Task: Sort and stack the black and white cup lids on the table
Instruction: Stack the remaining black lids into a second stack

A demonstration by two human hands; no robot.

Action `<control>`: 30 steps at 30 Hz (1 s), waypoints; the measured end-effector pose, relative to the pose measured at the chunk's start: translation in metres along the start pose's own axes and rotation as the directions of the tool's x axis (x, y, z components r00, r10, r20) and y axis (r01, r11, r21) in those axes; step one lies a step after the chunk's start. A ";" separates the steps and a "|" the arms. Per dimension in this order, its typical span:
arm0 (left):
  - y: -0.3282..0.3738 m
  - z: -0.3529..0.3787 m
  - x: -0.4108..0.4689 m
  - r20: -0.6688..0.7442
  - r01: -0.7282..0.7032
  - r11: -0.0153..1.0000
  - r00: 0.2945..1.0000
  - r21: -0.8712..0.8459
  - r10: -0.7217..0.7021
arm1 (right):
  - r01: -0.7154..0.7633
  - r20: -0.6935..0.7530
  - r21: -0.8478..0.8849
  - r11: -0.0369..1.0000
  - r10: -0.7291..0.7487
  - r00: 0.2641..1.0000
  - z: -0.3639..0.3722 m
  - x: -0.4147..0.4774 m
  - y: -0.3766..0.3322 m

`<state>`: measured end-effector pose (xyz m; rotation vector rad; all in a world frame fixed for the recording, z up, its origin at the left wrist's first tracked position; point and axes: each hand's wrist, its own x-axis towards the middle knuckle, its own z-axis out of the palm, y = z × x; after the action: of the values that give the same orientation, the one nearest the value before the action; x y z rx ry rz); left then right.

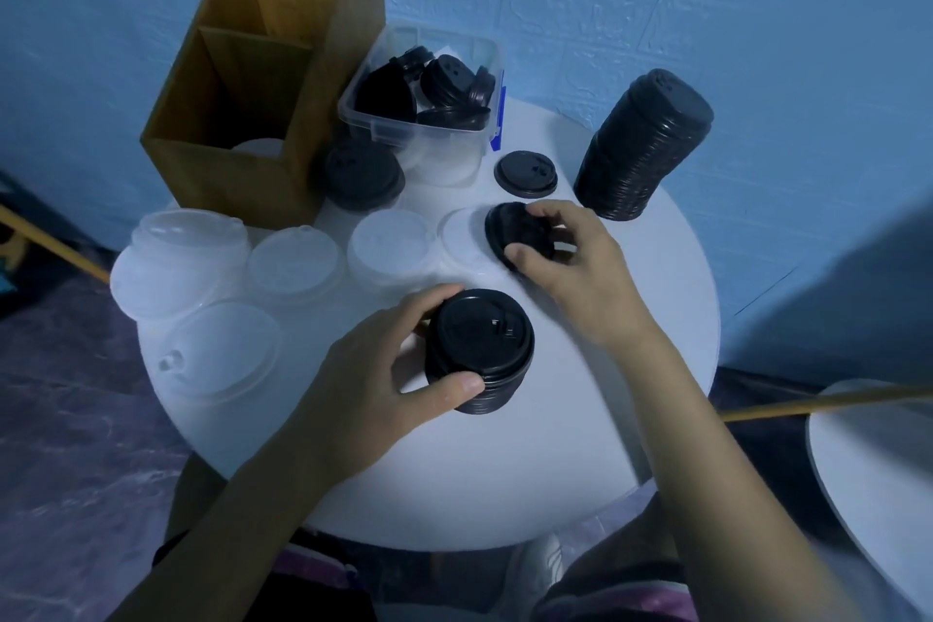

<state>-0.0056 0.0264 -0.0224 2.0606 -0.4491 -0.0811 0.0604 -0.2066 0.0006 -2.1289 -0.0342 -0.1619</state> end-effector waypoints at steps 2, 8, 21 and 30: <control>-0.001 0.001 0.002 -0.016 0.020 1.000 1.000 0.009 -0.020 | -0.010 0.079 0.179 0.984 -0.004 0.997 -0.015 -0.018 -0.013; 0.003 0.004 0.005 -0.058 0.024 1.000 0.998 0.019 -0.023 | 0.115 0.329 0.065 0.991 -0.130 0.935 -0.024 -0.063 -0.032; 0.008 -0.001 0.005 0.018 -0.015 1.000 1.000 0.011 0.014 | 0.176 0.398 -0.172 0.969 -0.095 0.913 -0.015 -0.067 -0.041; 0.006 -0.002 0.006 0.028 -0.010 0.999 1.000 0.030 0.009 | 0.198 0.443 -0.143 0.970 -0.117 0.889 -0.018 -0.062 -0.045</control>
<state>-0.0016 0.0233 -0.0155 2.0891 -0.4798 -0.0979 -0.0064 -0.1952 0.0401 -2.3089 -0.4735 0.2259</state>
